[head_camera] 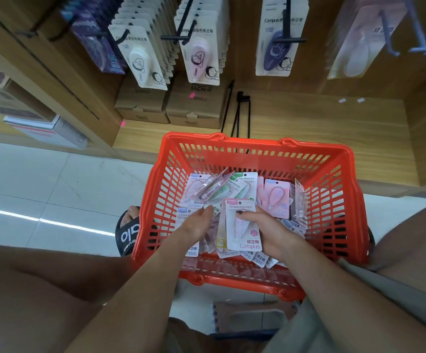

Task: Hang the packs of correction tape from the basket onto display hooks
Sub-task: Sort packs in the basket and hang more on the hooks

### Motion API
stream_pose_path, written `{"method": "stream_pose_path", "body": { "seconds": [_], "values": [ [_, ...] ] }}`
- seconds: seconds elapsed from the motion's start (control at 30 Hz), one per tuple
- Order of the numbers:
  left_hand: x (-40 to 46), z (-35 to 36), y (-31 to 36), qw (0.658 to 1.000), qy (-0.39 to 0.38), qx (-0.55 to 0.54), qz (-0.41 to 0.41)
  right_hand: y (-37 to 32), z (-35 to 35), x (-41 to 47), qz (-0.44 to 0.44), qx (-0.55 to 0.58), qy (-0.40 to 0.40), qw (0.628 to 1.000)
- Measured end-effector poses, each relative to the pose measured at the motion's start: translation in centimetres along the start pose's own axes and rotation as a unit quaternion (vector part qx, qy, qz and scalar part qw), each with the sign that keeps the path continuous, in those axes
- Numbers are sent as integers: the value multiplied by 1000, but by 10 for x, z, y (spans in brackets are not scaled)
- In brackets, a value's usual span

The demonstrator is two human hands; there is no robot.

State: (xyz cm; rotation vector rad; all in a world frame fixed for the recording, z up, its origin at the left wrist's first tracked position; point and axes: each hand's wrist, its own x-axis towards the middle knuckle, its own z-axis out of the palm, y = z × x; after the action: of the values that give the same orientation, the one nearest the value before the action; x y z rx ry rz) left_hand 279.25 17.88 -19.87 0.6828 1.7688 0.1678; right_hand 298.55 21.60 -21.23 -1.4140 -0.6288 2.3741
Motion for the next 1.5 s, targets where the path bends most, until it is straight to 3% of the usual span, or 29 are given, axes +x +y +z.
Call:
{"method": "stream_pose_path", "body": {
  "seconds": [0.07, 0.13, 0.27, 0.87, 1.13, 1.33, 1.5],
  "values": [
    [9, -10, -18, 979, 124, 158, -21, 2, -3, 2, -8, -8, 14, 1000],
    [10, -10, -29, 960, 143, 235, -50, 5, -5, 4, -12, -14, 25, 1000],
    [11, 6, -29, 971, 153, 162, -87, 4, -2, 4, -13, -10, 35, 999],
    [26, 11, -23, 976, 160, 95, -115, -3, -1, -8, -17, 11, 47, 999],
    [27, 20, -26, 938, 184, 291, -37, 0, -1, -8, -12, 4, 47, 999],
    [22, 16, -24, 944, 178, 274, -49, -3, -2, -9, -14, 14, 56, 998],
    [10, 12, -18, 952, 173, 251, -11, -8, -4, -12, -18, 30, 54, 998]
  ]
}}
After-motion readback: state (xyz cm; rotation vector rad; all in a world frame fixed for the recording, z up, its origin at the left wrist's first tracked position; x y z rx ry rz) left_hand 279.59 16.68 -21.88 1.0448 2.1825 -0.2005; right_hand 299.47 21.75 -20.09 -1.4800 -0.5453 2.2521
